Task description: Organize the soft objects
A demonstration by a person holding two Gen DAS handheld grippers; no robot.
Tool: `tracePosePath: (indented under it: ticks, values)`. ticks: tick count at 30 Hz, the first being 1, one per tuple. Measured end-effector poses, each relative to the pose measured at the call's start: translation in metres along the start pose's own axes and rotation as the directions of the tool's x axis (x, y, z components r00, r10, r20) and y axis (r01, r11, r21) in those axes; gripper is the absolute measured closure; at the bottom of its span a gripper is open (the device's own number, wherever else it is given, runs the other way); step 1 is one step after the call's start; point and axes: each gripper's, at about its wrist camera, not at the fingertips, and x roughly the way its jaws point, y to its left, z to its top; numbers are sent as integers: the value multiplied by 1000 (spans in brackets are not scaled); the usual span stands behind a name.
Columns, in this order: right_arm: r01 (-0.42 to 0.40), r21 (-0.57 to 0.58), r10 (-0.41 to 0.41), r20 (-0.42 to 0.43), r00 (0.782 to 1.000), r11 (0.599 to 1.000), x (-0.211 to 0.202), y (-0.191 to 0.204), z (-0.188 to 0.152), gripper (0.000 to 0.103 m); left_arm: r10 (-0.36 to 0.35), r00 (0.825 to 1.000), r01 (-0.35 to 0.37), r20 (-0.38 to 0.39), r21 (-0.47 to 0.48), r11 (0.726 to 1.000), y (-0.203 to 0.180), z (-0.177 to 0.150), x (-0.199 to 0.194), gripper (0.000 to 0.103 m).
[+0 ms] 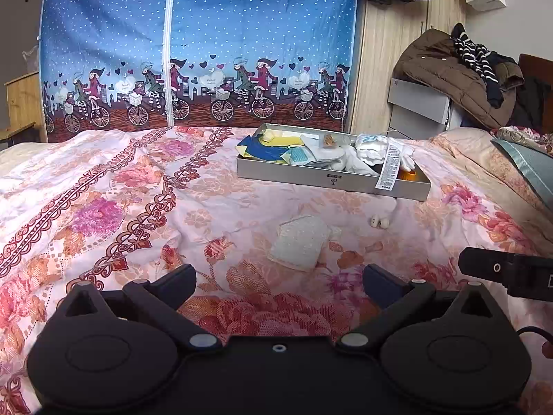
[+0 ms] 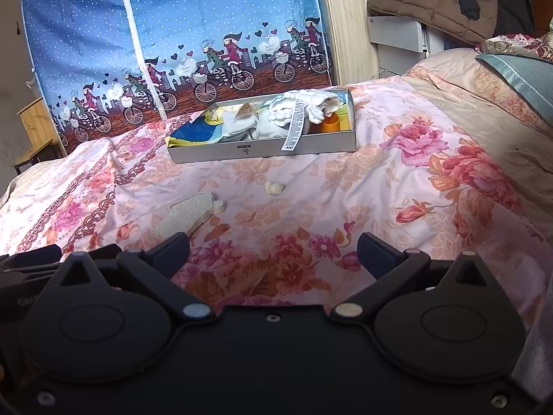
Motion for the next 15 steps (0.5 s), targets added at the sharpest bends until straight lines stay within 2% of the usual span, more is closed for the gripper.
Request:
tracePosePath:
  ticks: [15]
  values:
    - [33,16,-33,0,999,999,25,-12,13,0,36,997,-38,71,27,999,-1,7,29,1]
